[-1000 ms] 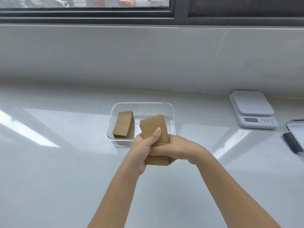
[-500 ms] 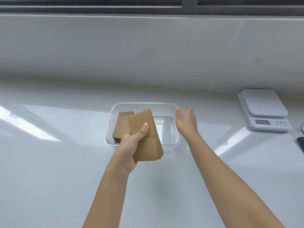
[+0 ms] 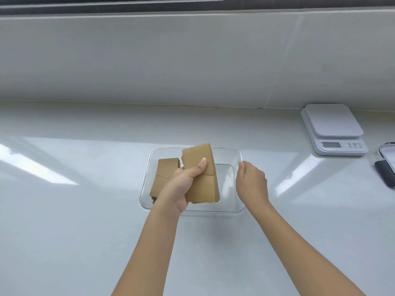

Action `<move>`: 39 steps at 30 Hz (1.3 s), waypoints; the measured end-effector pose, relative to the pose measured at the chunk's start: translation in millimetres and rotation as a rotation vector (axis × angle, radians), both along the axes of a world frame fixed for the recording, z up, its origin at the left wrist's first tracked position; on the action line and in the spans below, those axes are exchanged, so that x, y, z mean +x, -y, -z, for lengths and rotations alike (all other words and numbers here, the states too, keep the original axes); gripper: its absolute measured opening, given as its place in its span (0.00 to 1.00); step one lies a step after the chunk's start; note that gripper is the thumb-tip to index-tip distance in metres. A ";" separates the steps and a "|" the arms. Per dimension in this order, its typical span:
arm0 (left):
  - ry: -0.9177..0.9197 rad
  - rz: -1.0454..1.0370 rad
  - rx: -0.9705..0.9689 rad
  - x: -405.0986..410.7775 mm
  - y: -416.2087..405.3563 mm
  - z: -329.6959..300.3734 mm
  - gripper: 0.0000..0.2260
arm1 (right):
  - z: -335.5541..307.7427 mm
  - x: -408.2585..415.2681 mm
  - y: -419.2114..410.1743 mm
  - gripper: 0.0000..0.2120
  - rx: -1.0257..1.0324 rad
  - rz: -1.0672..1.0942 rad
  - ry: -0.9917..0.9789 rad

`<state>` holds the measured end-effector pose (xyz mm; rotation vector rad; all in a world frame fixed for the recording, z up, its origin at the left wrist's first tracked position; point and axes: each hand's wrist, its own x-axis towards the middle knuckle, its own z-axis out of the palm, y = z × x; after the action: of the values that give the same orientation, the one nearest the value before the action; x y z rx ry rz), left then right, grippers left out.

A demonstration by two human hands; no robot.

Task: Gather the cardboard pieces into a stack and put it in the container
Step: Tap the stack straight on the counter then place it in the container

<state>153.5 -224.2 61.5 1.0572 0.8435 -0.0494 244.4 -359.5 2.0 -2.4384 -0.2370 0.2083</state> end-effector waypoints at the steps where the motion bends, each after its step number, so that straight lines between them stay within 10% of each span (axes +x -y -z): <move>1: -0.034 0.038 0.001 2.4 4.8 6.3 0.18 | -0.4 -5.9 6.3 0.20 0.027 0.002 -0.001; 17: -0.388 0.254 0.407 19.4 49.8 65.2 0.45 | 0.7 -22.9 32.4 0.21 0.179 0.034 -0.034; 39: -0.348 0.309 0.373 32.8 80.5 61.3 0.31 | 0.5 -22.7 32.6 0.21 0.244 0.088 -0.072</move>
<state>186.2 -304.8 0.2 1.5547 1.0178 -0.3565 221.7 -392.1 1.5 -2.1892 -0.1148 0.2149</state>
